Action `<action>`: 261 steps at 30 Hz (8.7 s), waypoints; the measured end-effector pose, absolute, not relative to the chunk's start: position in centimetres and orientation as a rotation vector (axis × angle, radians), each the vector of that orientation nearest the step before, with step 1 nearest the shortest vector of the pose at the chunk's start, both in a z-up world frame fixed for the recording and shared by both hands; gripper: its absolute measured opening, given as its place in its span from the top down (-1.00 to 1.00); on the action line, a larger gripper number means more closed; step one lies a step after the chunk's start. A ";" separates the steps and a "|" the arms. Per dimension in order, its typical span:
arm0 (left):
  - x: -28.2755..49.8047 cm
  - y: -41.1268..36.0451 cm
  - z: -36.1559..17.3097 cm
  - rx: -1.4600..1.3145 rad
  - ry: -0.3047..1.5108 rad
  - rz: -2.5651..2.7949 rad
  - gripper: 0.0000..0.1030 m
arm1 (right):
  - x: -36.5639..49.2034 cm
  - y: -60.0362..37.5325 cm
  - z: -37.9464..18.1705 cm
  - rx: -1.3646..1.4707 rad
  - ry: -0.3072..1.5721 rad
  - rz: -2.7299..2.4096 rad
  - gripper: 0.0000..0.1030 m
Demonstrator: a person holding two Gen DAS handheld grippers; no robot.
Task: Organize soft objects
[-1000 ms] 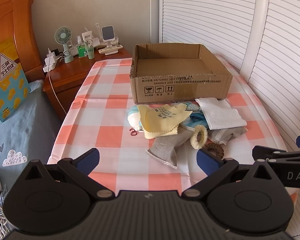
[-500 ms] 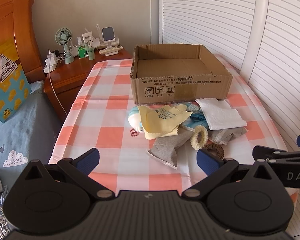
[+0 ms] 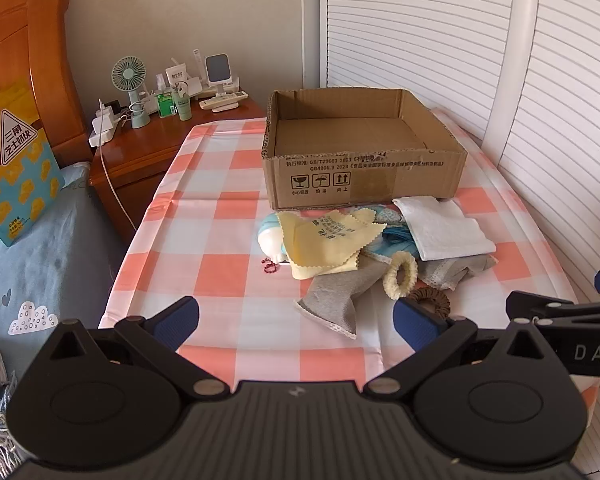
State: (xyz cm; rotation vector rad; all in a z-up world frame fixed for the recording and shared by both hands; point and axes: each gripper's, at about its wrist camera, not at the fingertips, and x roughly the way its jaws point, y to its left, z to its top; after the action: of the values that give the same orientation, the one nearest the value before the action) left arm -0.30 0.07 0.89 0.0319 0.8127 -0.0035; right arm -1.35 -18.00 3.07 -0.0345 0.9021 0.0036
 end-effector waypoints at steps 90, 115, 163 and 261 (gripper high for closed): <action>6.3 3.7 -9.9 0.045 0.869 -0.150 -0.99 | 3.8 -18.2 -5.9 -0.142 1.067 0.166 -1.00; 7.4 2.4 -7.8 -0.063 0.847 -0.303 -0.99 | 3.1 -17.6 -7.1 -0.185 1.007 0.225 -1.00; 7.7 2.9 -9.1 0.108 0.825 -0.316 -0.32 | 4.1 -14.2 -6.9 -0.224 0.893 0.392 -0.03; 7.1 4.4 -1.9 0.062 0.743 -0.098 -0.96 | 22.3 -17.5 2.6 -0.037 0.803 0.208 -1.00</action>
State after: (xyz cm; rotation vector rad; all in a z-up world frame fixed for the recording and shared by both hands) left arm 7.10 4.42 -1.86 0.0623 0.7427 -0.0982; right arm 22.27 -17.52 2.61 -0.0368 0.8025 0.2077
